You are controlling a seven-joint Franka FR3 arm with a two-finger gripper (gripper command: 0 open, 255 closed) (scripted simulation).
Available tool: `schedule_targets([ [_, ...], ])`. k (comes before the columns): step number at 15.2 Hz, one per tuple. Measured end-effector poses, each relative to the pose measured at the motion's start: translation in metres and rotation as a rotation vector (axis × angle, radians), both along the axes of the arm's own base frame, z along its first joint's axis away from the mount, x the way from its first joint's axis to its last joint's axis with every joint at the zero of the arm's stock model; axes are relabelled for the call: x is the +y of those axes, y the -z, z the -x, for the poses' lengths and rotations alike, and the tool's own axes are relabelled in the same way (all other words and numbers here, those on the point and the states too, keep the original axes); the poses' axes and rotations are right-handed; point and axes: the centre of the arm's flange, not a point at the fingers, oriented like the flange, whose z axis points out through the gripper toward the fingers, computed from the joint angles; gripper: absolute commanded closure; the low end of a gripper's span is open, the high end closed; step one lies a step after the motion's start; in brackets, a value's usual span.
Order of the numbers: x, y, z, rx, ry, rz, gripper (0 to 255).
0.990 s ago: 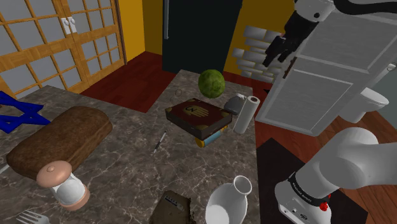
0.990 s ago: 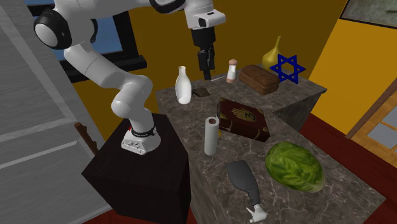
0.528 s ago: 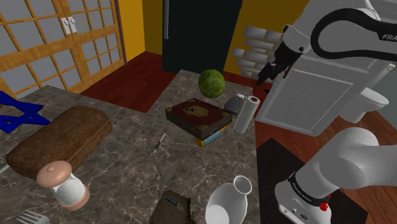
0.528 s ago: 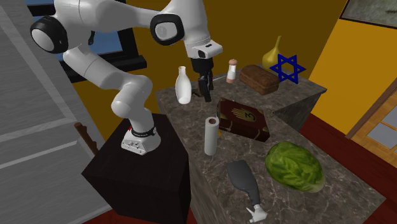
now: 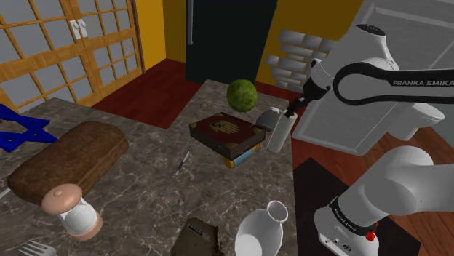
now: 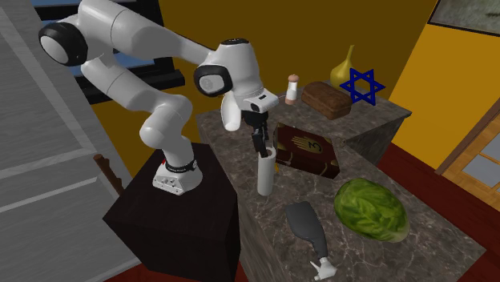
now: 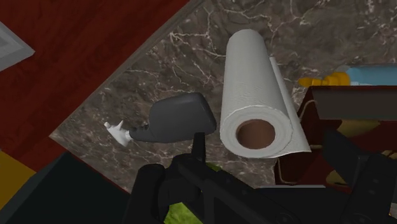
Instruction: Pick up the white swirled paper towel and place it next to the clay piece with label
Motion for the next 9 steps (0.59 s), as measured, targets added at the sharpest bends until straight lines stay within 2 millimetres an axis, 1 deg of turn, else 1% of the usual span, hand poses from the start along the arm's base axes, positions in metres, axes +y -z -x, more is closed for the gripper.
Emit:
schedule_targets([
  [6, -0.003, 0.032, -0.008, -0.003, -0.004, 0.001, 0],
  [9, -0.004, 0.039, -0.01, -0.003, -0.004, 0.001, 0],
])
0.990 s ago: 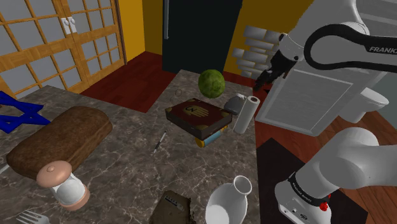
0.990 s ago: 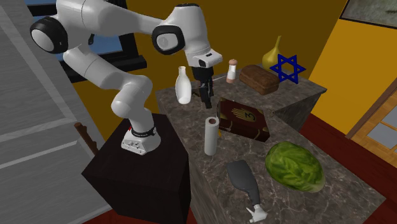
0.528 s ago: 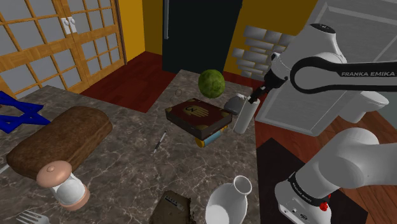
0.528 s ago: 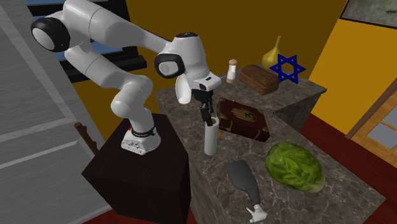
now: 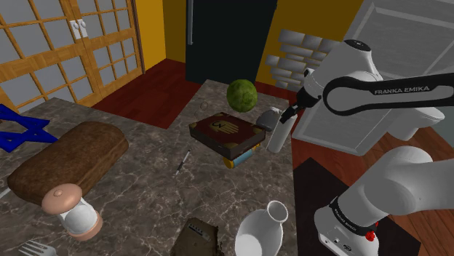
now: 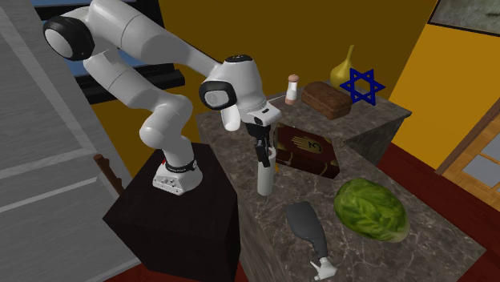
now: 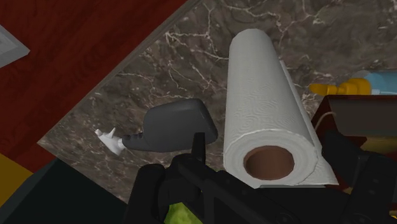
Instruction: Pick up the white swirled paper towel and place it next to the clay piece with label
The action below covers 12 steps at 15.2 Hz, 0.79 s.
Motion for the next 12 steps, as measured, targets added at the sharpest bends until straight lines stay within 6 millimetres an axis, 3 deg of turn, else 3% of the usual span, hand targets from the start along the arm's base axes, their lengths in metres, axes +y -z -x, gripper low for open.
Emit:
schedule_targets([
  [4, 0.0, 0.0009, -0.0002, 0.0, 0.0, 0.0, 0],
  [5, 0.0, 0.0009, -0.0002, 0.0, 0.0, 0.0, 255],
  [12, 0.0001, 0.0007, -0.0002, -0.001, 0.0, 0.0, 255],
])
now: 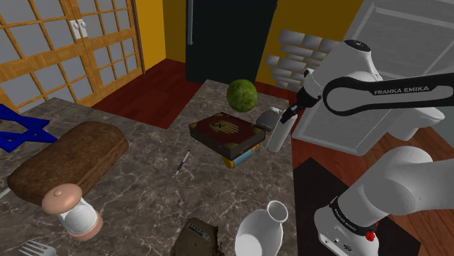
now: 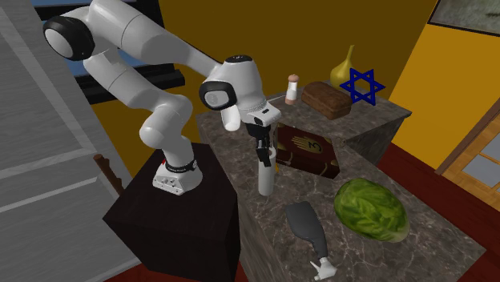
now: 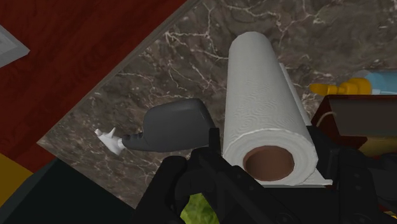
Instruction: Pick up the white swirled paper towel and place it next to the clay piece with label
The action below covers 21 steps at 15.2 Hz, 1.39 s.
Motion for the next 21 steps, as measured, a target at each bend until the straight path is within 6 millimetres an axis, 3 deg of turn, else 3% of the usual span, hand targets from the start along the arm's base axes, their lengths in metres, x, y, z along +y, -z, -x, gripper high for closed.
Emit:
schedule_targets([
  [6, 0.0, -0.01, 0.0, 0.0, 0.0, 0.0, 255],
  [21, 0.001, -0.09, 0.0, 0.0, 0.0, 0.0, 255],
])
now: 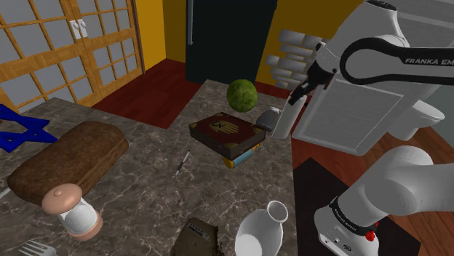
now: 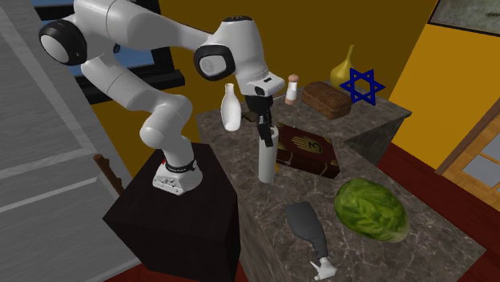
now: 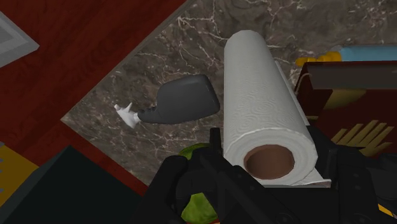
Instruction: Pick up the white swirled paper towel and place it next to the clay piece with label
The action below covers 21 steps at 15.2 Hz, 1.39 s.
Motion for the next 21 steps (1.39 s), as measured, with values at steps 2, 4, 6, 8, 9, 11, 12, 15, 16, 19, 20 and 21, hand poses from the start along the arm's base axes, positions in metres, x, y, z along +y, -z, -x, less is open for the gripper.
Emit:
schedule_targets([
  [2, 0.0, -0.01, 0.0, 0.0, 0.0, 0.0, 255],
  [4, -0.001, -0.021, 0.0, 0.0, 0.0, 0.0, 255],
  [6, -0.001, -0.03, 0.001, 0.0, 0.0, 0.0, 255],
  [8, -0.001, -0.042, 0.0, 0.0, 0.0, 0.0, 255],
  [9, -0.001, -0.046, 0.0, 0.0, 0.0, 0.0, 255],
  [11, 0.0, -0.057, -0.001, 0.0, 0.0, 0.0, 255],
  [12, -0.001, -0.062, -0.001, 0.0, 0.0, 0.0, 255],
  [15, -0.001, -0.078, 0.001, 0.0, 0.0, 0.0, 255],
  [16, -0.001, -0.083, 0.0, 0.0, 0.0, 0.0, 255],
  [19, 0.0, -0.099, 0.001, 0.0, 0.0, 0.0, 255],
  [20, -0.001, -0.104, 0.001, 0.0, 0.0, 0.0, 255],
  [21, -0.001, -0.109, 0.001, 0.0, 0.0, 0.0, 255],
])
